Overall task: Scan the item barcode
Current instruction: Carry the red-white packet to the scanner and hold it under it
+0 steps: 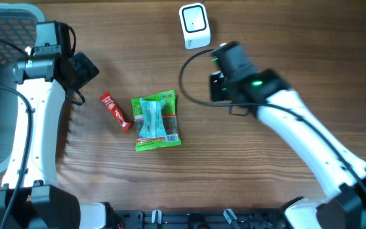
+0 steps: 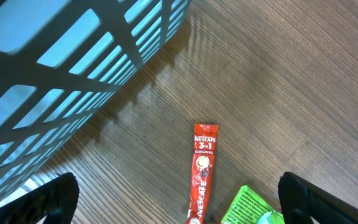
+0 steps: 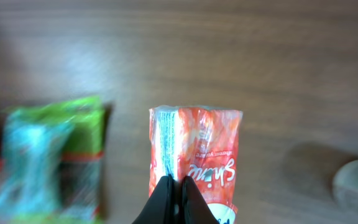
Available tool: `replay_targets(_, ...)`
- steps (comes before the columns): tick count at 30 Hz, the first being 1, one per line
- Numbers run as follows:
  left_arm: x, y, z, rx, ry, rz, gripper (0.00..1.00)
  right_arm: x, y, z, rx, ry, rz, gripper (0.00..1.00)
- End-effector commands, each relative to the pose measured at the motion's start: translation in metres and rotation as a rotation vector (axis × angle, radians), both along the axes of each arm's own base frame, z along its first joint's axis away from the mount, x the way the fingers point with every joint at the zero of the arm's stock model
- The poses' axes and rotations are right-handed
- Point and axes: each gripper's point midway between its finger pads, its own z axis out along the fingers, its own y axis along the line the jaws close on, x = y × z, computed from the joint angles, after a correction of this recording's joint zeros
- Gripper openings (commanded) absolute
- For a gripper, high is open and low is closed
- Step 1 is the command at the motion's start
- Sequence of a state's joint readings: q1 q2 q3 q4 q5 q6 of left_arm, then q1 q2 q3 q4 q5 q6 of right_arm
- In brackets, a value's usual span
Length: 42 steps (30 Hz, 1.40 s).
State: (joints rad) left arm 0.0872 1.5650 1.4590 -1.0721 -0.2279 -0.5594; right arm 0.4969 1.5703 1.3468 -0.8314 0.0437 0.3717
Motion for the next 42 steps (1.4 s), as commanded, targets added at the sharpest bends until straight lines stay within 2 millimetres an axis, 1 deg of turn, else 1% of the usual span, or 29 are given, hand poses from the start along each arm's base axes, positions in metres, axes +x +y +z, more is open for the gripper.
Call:
replay_targets(1, 0.002, 0.006, 0.007, 0.019, -0.019, 0.012, 1.0, -0.02, 0.014, 0.011, 0.287, 0.152, 0.151, 0.04)
replay_targets(3, 0.002, 0.006, 0.007, 0.019, -0.019, 0.011, 1.0, -0.015, 0.013, 0.022, 0.387, 0.151, 0.177, 0.04)
replay_targets(5, 0.002, 0.006, 0.007, 0.019, -0.019, 0.012, 1.0, -0.007, 0.013, 0.04, 0.469, 0.133, 0.177, 0.04)
replay_targets(7, 0.002, 0.006, 0.007, 0.019, -0.019, 0.012, 1.0, 0.003, 0.011, 0.061, 0.493, 0.094, 0.151, 0.04)
replay_targets(11, 0.002, 0.006, 0.007, 0.019, -0.019, 0.011, 1.0, 0.018, 0.018, 0.119, 0.55, 0.03, 0.154, 0.04)
replay_targets(12, 0.002, 0.006, 0.007, 0.019, -0.019, 0.011, 1.0, 0.025, 0.023, 0.139, 0.577, 0.019, 0.154, 0.04)
replay_targets(13, 0.002, 0.006, 0.007, 0.019, -0.019, 0.011, 1.0, 0.032, 0.026, 0.152, 0.593, 0.009, 0.155, 0.04)
replay_targets(14, 0.002, 0.006, 0.007, 0.019, -0.019, 0.012, 1.0, 0.049, 0.03, 0.169, 0.605, -0.011, 0.151, 0.04)
replay_targets(15, 0.002, 0.006, 0.007, 0.019, -0.019, 0.011, 1.0, 0.063, 0.035, 0.176, 0.621, -0.016, 0.147, 0.04)
replay_targets(16, 0.002, 0.006, 0.007, 0.019, -0.019, 0.011, 1.0, 0.07, 0.039, 0.178, 0.633, -0.019, 0.156, 0.04)
replay_targets(17, 0.002, 0.006, 0.007, 0.019, -0.019, 0.012, 1.0, 0.081, 0.046, 0.179, 0.662, -0.027, 0.18, 0.04)
replay_targets(18, 0.002, 0.006, 0.007, 0.019, -0.019, 0.012, 1.0, 0.095, 0.052, 0.175, 0.693, -0.025, 0.168, 0.04)
replay_targets(19, 0.002, 0.006, 0.007, 0.019, -0.019, 0.012, 1.0, 0.11, 0.056, 0.166, 0.714, -0.024, 0.155, 0.04)
replay_targets(20, 0.002, 0.006, 0.007, 0.019, -0.019, 0.012, 1.0, 0.127, 0.061, 0.151, 0.726, -0.019, 0.14, 0.04)
replay_targets(23, 0.002, 0.006, 0.007, 0.019, -0.019, 0.011, 1.0, 0.159, 0.071, 0.119, 0.74, -0.029, 0.145, 0.04)
replay_targets(24, 0.002, 0.006, 0.007, 0.019, -0.019, 0.011, 1.0, 0.174, 0.076, 0.104, 0.751, -0.039, 0.158, 0.04)
replay_targets(25, 0.002, 0.006, 0.007, 0.019, -0.019, 0.011, 1.0, 0.184, 0.079, 0.093, 0.759, -0.046, 0.157, 0.04)
replay_targets(27, 0.002, 0.006, 0.007, 0.019, -0.019, 0.011, 1.0, 0.206, 0.084, 0.069, 0.786, -0.055, 0.136, 0.04)
replay_targets(30, 0.002, 0.006, 0.007, 0.019, -0.019, 0.011, 1.0, 0.24, 0.088, 0.043, 0.834, -0.117, 0.121, 0.04)
replay_targets(31, 0.002, 0.006, 0.007, 0.019, -0.019, 0.012, 1.0, 0.249, 0.087, 0.034, 0.849, -0.117, 0.089, 0.04)
replay_targets(32, 0.002, 0.006, 0.007, 0.019, -0.019, 0.011, 1.0, 0.257, 0.081, 0.023, 0.85, -0.111, 0.036, 0.04)
replay_targets(34, 0.002, 0.006, 0.007, 0.019, -0.019, 0.011, 1.0, 0.267, 0.071, 0.002, 0.821, -0.108, -0.029, 0.04)
replay_targets(38, 0.002, 0.006, 0.007, 0.019, -0.019, 0.012, 1.0, 0.273, 0.062, -0.03, 0.755, -0.104, -0.087, 0.04)
replay_targets(40, 0.002, 0.006, 0.007, 0.019, -0.019, 0.011, 1.0, 0.275, 0.056, -0.039, 0.714, -0.107, -0.119, 0.04)
replay_targets(42, 0.002, 0.006, 0.007, 0.019, -0.019, 0.012, 1.0, 0.274, 0.055, -0.041, 0.7, -0.105, -0.116, 0.04)
